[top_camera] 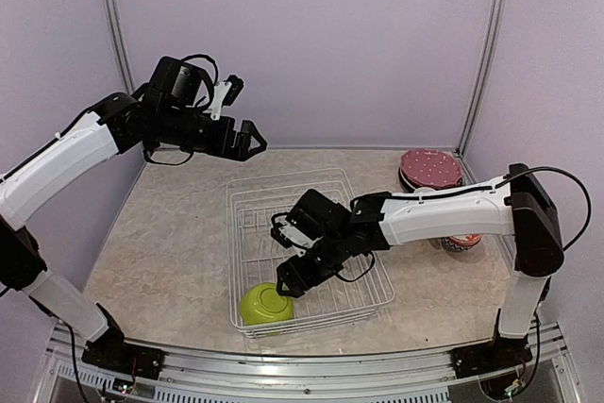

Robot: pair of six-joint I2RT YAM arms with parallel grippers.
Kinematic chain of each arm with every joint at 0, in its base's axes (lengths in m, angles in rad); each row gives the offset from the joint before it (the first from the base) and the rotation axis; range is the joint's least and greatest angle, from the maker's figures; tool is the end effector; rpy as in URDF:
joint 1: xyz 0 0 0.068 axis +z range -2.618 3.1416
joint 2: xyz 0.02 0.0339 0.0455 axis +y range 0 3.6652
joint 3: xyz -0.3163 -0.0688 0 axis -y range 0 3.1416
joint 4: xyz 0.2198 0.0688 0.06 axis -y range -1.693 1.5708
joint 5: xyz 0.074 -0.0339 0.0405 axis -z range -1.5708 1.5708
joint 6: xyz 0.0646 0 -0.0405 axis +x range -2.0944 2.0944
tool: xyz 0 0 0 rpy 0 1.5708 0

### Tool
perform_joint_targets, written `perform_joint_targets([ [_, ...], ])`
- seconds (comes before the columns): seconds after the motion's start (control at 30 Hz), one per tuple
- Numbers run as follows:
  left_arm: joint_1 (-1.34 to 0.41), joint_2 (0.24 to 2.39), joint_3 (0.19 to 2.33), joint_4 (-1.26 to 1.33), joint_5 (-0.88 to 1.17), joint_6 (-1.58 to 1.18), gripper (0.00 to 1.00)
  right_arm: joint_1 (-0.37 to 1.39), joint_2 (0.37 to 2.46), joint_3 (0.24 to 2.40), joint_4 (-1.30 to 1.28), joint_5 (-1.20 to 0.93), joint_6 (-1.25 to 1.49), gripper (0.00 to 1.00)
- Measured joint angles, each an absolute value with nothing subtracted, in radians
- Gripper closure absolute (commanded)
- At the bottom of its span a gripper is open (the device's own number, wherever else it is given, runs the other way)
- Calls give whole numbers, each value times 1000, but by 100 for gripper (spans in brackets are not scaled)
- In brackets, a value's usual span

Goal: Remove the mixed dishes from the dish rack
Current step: Adjust the bowl on the dish rack.

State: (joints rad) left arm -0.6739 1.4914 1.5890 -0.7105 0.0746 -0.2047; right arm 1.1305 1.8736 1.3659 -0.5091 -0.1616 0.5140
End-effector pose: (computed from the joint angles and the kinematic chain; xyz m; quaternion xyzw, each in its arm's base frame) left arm 0.2479 -0.2041 0.4303 0.2229 0.8586 -0.2258 0.4027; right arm 0.1645 0.3736 0.2438 -0.3119 0.9069 0.2525 0.1286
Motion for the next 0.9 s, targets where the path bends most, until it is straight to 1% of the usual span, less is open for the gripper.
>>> perform_joint_targets([
  [0.4, -674, 1491, 1589, -710, 75, -205, 1, 1132, 1889, 1356, -501, -140, 536, 27],
  [0.63, -674, 1491, 1589, -710, 75, -205, 1, 1124, 1837, 1269, -481, -86, 576, 27],
  [0.9, -673, 1491, 1589, -710, 76, -205, 1, 1064, 1814, 1171, -504, 4, 631, 25],
])
